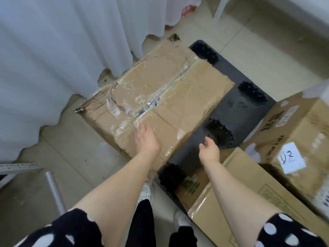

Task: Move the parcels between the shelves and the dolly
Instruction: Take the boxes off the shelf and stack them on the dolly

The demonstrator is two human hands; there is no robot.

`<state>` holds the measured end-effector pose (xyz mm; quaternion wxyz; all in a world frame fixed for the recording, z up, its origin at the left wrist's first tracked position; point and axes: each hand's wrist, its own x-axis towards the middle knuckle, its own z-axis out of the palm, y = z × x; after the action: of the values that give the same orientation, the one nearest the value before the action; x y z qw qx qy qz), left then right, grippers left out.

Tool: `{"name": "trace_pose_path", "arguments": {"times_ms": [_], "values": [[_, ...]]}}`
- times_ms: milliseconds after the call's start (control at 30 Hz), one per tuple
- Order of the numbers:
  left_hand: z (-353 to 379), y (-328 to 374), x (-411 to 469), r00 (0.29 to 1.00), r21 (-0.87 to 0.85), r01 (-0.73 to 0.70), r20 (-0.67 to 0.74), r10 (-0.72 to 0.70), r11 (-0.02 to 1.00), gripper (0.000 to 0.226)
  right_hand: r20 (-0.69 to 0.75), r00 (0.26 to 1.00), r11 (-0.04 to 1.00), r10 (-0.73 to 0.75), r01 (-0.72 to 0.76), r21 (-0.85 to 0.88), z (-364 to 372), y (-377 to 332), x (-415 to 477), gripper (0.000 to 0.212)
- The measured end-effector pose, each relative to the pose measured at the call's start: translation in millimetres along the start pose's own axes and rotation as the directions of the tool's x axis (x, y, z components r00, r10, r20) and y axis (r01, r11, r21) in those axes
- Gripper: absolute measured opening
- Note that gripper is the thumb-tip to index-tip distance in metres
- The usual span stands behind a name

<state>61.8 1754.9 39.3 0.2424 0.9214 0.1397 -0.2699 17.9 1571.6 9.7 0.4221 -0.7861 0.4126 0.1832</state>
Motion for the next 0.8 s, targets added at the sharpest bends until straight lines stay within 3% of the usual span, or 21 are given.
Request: {"name": "trace_pose_path", "arguments": {"times_ms": [167,400,600,800], "values": [[33.7,31.5,-66.5,0.979,0.065,-0.107,0.18,0.094,0.992,0.05,-0.035,0.999,0.997,-0.007,0.01,0.081,-46.4,58.8,-26.6,0.043],[136.1,69.6,-171.0,0.941,0.293,-0.223,0.314,0.127,0.93,0.037,-0.086,0.996,0.996,0.036,-0.029,0.082,-143.3,188.7,-62.9,0.042],[222.5,119.5,-246.5,0.862,0.459,-0.432,0.463,0.205,0.776,0.066,-0.136,0.982,0.985,0.134,-0.117,0.128,-205.4,298.2,-82.5,0.045],[283.9,144.5,-286.6,0.732,0.535,-0.612,0.662,0.161,0.583,0.095,-0.227,0.93,0.957,0.29,-0.279,0.081,-246.3,387.7,-98.0,0.054]]}}
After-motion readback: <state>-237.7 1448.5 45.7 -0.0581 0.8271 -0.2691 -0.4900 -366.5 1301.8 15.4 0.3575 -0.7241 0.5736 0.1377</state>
